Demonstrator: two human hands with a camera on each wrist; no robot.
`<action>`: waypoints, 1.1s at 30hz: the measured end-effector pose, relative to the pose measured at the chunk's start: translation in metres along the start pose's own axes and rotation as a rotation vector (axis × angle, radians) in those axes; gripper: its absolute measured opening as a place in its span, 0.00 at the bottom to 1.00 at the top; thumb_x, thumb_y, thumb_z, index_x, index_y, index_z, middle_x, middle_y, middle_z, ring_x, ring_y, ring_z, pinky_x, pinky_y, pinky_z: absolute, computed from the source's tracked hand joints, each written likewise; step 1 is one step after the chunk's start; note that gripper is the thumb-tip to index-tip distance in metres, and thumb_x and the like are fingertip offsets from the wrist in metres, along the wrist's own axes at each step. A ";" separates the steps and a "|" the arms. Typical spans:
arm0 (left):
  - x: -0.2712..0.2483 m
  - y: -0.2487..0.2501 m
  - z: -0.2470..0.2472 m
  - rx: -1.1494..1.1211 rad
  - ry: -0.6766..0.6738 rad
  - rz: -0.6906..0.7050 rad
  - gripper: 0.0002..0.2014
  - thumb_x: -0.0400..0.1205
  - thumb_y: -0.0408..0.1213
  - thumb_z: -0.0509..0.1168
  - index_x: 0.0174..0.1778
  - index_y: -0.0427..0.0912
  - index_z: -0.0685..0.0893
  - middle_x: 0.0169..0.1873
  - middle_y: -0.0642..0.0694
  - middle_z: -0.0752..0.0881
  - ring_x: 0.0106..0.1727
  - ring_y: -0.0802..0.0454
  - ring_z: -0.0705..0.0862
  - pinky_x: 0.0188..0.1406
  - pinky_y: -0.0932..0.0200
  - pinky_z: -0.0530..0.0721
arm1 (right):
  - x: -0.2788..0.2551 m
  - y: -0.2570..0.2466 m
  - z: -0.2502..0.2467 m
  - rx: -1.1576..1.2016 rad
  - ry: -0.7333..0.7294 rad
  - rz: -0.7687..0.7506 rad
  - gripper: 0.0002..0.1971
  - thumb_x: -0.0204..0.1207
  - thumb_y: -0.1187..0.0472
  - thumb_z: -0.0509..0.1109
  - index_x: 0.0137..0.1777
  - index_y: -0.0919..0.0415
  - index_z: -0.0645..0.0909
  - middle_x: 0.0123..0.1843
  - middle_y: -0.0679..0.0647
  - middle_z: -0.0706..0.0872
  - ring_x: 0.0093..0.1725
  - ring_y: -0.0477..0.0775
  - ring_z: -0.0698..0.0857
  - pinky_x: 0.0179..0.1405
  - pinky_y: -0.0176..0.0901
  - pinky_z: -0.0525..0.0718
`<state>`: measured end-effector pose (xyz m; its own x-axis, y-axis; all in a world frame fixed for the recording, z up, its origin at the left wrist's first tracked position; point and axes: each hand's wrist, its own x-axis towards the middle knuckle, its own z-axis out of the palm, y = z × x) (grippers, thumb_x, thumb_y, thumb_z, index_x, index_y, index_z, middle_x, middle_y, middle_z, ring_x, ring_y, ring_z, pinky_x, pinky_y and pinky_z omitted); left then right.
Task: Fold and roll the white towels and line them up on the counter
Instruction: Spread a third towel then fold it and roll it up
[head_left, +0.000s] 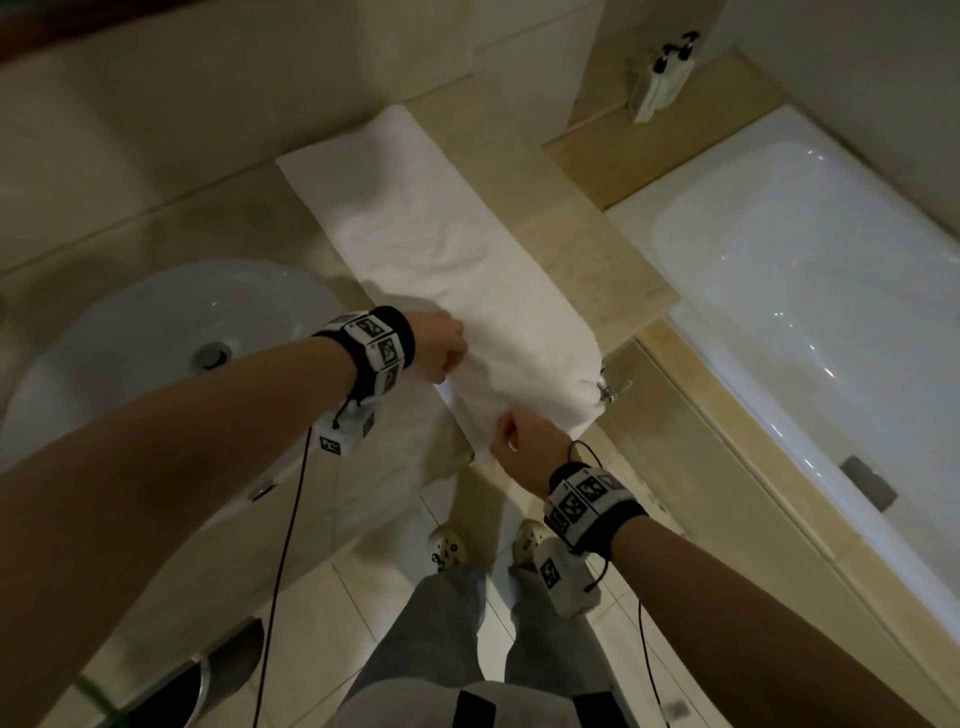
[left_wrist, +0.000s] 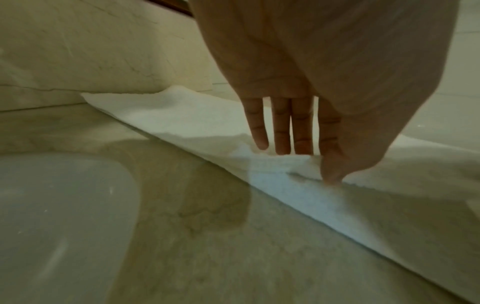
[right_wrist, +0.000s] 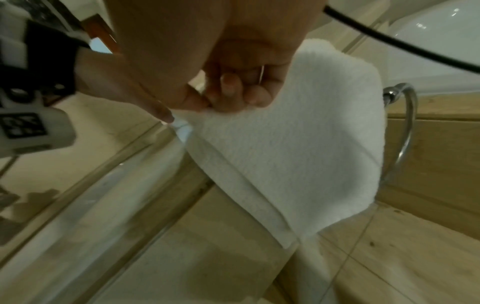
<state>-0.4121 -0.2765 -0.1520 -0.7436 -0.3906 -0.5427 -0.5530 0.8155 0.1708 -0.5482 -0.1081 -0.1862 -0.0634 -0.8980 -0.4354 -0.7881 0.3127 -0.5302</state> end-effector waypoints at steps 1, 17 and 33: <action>-0.002 -0.001 -0.002 -0.010 0.001 0.003 0.08 0.76 0.36 0.66 0.50 0.42 0.84 0.56 0.44 0.79 0.61 0.45 0.77 0.62 0.50 0.78 | -0.003 0.000 0.001 0.028 -0.040 -0.029 0.12 0.76 0.55 0.63 0.33 0.47 0.66 0.32 0.45 0.75 0.35 0.52 0.78 0.36 0.42 0.75; -0.015 -0.063 -0.002 -0.329 0.007 -0.400 0.04 0.85 0.38 0.56 0.50 0.42 0.73 0.54 0.40 0.79 0.50 0.43 0.77 0.51 0.52 0.73 | 0.107 -0.043 -0.066 0.123 0.018 -0.028 0.13 0.81 0.50 0.61 0.38 0.56 0.76 0.38 0.54 0.83 0.40 0.57 0.83 0.44 0.44 0.78; 0.035 -0.235 -0.040 -1.082 0.531 -1.292 0.25 0.83 0.41 0.62 0.72 0.30 0.68 0.70 0.32 0.74 0.69 0.35 0.75 0.67 0.46 0.75 | 0.413 -0.168 -0.145 0.046 0.086 -0.087 0.15 0.82 0.62 0.60 0.67 0.66 0.73 0.68 0.63 0.77 0.65 0.64 0.78 0.60 0.49 0.77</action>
<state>-0.3225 -0.4988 -0.1784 0.4205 -0.7606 -0.4946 -0.6463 -0.6337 0.4251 -0.5310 -0.5758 -0.1716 -0.0502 -0.9450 -0.3232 -0.7640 0.2447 -0.5970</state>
